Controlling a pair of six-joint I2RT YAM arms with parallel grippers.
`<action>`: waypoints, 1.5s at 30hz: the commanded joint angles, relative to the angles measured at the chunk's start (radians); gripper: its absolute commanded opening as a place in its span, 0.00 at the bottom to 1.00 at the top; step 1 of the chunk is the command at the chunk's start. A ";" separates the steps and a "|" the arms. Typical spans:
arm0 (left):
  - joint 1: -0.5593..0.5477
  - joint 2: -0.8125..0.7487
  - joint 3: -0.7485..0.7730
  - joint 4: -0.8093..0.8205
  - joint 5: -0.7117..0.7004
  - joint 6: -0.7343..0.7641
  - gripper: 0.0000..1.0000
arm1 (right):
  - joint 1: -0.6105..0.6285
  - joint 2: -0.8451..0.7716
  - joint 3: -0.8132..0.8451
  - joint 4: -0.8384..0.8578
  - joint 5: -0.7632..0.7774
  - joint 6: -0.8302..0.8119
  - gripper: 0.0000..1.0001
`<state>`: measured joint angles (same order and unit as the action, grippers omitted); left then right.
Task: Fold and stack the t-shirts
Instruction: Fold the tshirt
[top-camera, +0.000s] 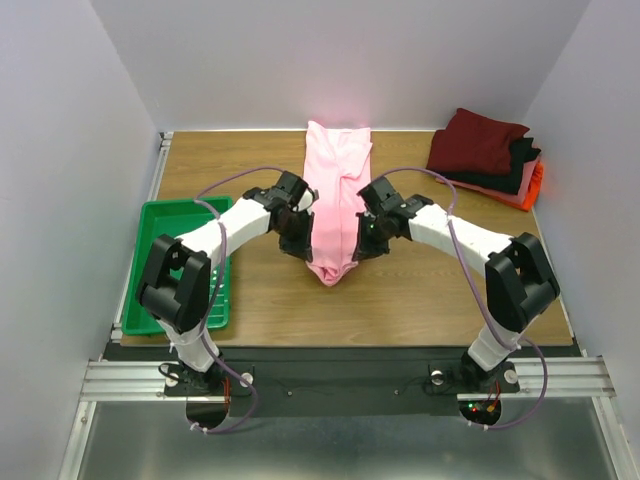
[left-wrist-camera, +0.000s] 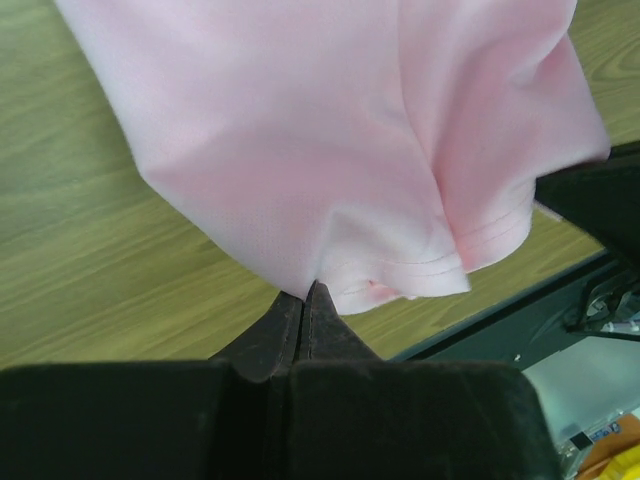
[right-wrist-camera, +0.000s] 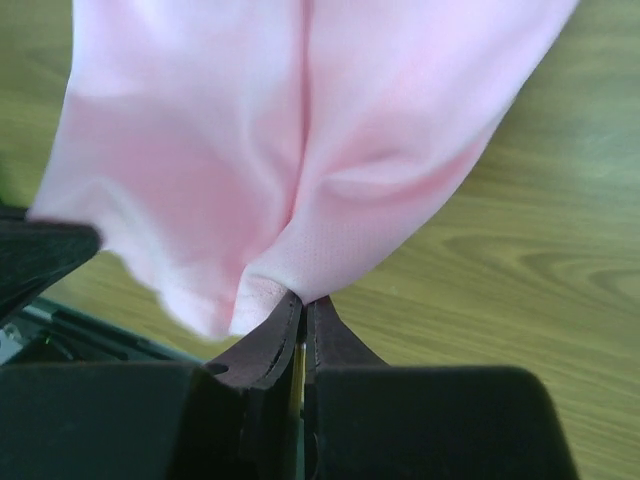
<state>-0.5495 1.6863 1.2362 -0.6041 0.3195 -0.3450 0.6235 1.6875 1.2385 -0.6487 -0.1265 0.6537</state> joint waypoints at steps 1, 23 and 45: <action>0.045 0.039 0.120 -0.089 0.004 0.054 0.00 | -0.047 0.049 0.099 -0.025 0.038 -0.046 0.00; 0.040 -0.072 -0.072 -0.094 0.259 0.066 0.00 | -0.048 -0.097 0.033 -0.328 -0.194 -0.095 0.00; 0.128 0.094 0.276 -0.129 0.250 0.049 0.00 | -0.149 0.090 0.309 -0.223 0.004 -0.087 0.00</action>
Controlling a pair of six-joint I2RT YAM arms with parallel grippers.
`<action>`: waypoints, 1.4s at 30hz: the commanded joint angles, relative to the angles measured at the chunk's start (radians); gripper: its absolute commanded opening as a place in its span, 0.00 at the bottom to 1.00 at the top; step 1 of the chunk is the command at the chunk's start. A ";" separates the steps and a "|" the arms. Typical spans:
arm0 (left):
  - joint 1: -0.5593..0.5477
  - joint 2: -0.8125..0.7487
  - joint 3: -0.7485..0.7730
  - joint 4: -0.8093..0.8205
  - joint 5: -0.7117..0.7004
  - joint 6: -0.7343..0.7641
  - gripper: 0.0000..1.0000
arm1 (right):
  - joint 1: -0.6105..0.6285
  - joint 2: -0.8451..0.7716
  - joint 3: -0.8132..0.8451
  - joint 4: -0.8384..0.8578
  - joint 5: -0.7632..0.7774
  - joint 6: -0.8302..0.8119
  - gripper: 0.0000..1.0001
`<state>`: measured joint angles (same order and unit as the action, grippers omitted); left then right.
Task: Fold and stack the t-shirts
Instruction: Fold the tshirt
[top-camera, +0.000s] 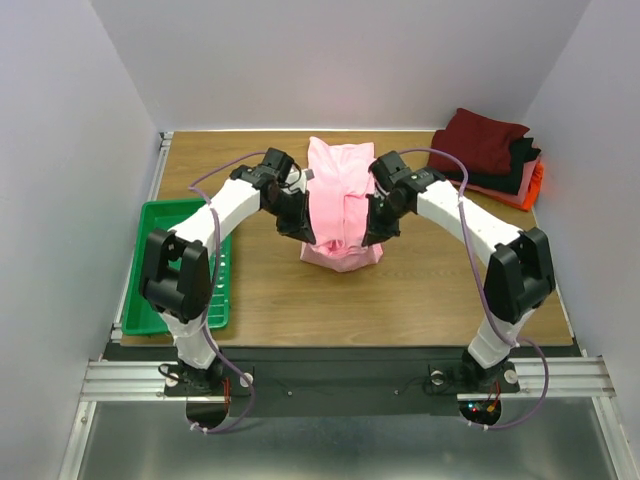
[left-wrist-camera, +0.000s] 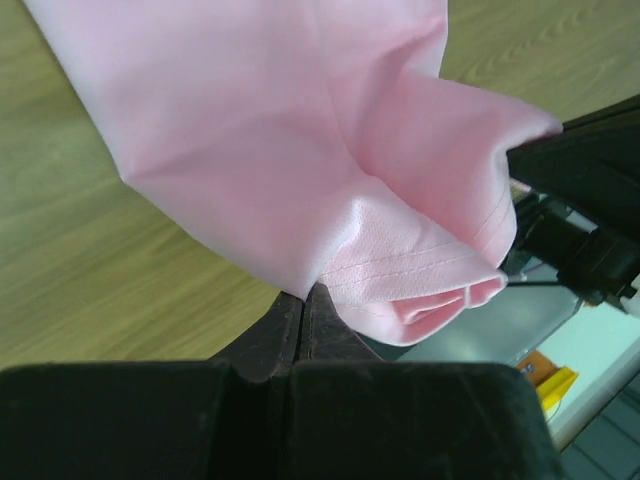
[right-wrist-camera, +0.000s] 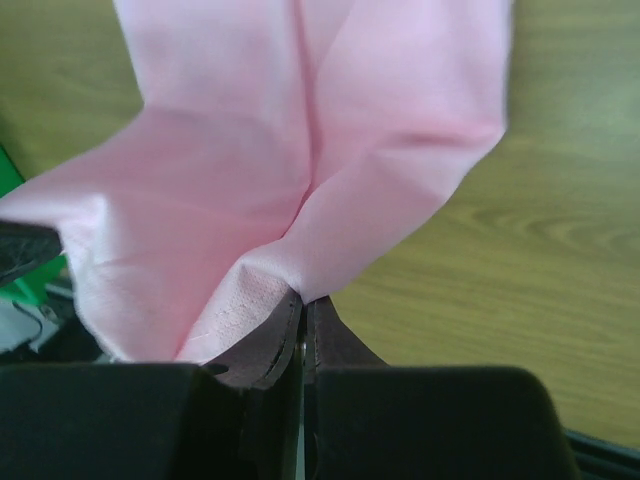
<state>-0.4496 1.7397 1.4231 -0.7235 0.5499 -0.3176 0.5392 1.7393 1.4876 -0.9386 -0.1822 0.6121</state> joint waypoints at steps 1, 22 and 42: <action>0.032 0.053 0.100 -0.005 0.019 0.022 0.00 | -0.074 0.051 0.071 0.076 0.058 -0.055 0.00; 0.120 0.366 0.424 -0.007 0.088 0.069 0.00 | -0.168 0.365 0.422 0.147 0.069 -0.109 0.00; 0.163 0.584 0.691 0.062 0.136 0.035 0.00 | -0.208 0.532 0.582 0.158 0.113 -0.123 0.00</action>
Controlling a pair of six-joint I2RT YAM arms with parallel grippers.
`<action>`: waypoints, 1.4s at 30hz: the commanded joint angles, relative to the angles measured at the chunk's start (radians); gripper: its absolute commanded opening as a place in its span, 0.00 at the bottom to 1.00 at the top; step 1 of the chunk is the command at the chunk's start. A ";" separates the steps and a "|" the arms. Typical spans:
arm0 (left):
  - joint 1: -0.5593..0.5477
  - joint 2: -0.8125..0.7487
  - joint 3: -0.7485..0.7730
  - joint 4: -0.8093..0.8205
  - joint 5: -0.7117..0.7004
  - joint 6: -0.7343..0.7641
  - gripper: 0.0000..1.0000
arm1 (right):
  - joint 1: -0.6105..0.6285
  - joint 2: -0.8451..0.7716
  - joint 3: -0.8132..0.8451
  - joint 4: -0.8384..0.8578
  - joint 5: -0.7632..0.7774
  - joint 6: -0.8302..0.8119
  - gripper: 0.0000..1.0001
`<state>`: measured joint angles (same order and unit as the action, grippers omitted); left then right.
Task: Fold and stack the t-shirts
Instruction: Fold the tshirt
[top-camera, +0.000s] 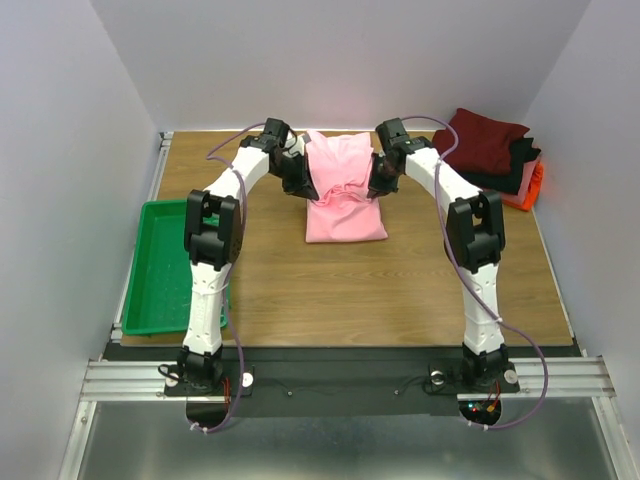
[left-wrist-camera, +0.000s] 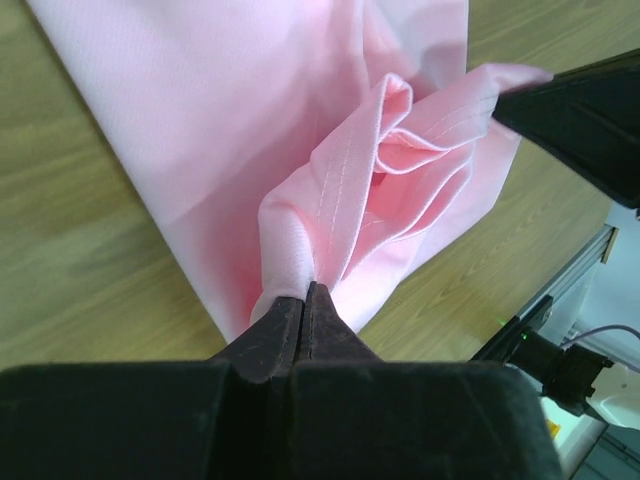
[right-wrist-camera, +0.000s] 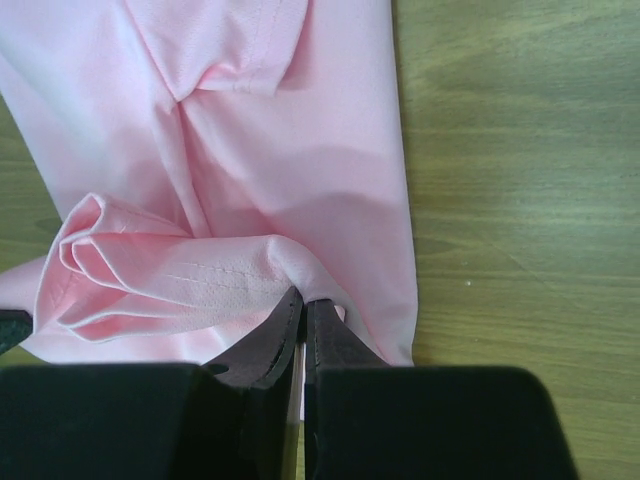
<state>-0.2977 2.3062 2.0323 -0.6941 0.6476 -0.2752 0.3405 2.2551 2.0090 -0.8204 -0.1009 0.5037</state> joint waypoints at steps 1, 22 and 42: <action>0.011 0.024 0.104 0.041 0.040 -0.012 0.00 | -0.011 0.023 0.068 0.041 0.033 -0.014 0.00; 0.055 -0.031 0.138 0.429 -0.120 -0.157 0.99 | -0.054 0.046 0.155 0.282 0.106 0.068 0.53; 0.002 -0.360 -0.495 0.432 -0.190 0.021 0.99 | -0.055 -0.247 -0.337 0.308 0.015 0.056 0.66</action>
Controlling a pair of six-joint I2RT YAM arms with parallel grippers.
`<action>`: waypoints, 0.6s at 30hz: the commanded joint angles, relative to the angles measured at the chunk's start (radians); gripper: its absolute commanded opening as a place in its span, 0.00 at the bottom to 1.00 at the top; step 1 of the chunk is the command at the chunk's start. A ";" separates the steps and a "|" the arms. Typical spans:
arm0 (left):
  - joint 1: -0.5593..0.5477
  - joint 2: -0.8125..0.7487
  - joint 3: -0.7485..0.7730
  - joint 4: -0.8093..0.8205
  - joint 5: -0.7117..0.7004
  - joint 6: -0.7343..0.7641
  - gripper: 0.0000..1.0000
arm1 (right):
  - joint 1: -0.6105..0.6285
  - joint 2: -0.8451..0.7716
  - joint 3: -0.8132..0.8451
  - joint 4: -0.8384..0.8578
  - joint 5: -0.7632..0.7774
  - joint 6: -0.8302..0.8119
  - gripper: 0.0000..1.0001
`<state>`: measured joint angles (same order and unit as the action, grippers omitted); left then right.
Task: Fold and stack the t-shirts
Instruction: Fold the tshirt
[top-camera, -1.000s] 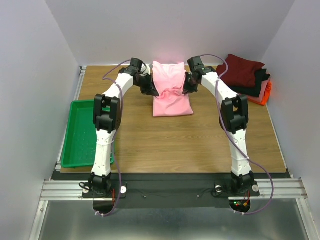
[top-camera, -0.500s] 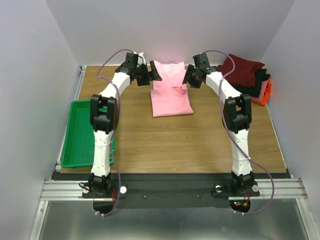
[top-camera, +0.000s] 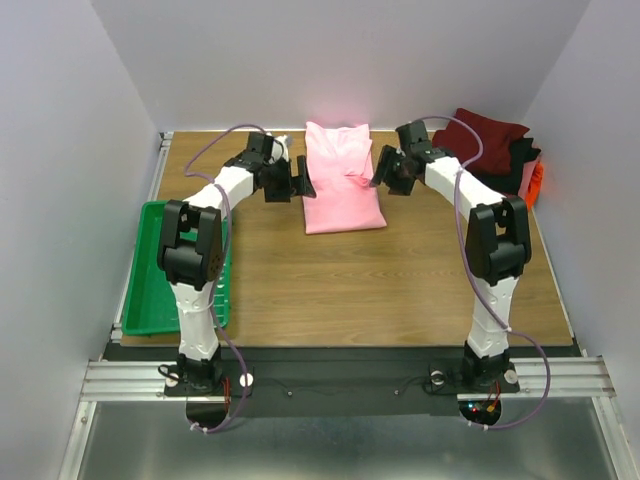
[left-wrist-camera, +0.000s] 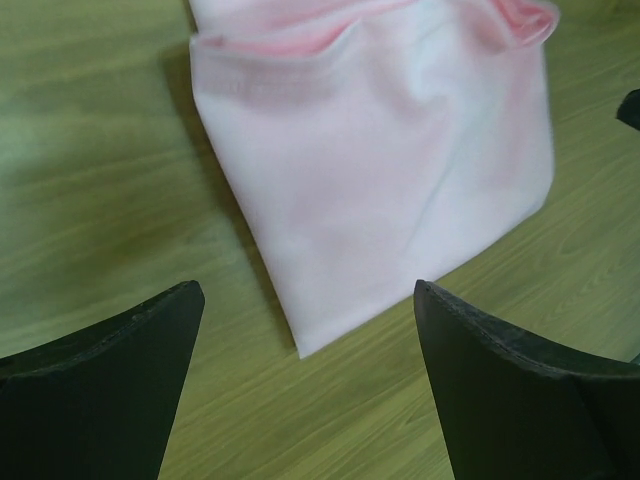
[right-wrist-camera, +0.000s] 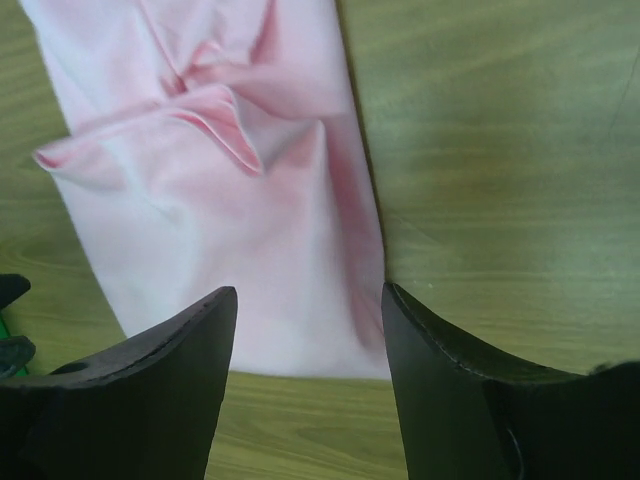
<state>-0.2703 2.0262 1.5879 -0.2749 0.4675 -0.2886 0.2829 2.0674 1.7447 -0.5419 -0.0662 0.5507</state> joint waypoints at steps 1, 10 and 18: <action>-0.029 -0.081 -0.061 0.013 -0.015 0.032 0.99 | 0.002 -0.064 -0.089 0.031 -0.023 0.011 0.66; -0.058 -0.107 -0.144 0.025 -0.040 0.012 0.98 | 0.004 -0.067 -0.197 0.068 -0.053 0.025 0.60; -0.061 -0.106 -0.160 0.028 -0.055 0.012 0.98 | 0.010 -0.072 -0.258 0.080 -0.093 0.034 0.54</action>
<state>-0.3275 1.9816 1.4456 -0.2661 0.4282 -0.2844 0.2836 2.0441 1.5116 -0.4973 -0.1375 0.5743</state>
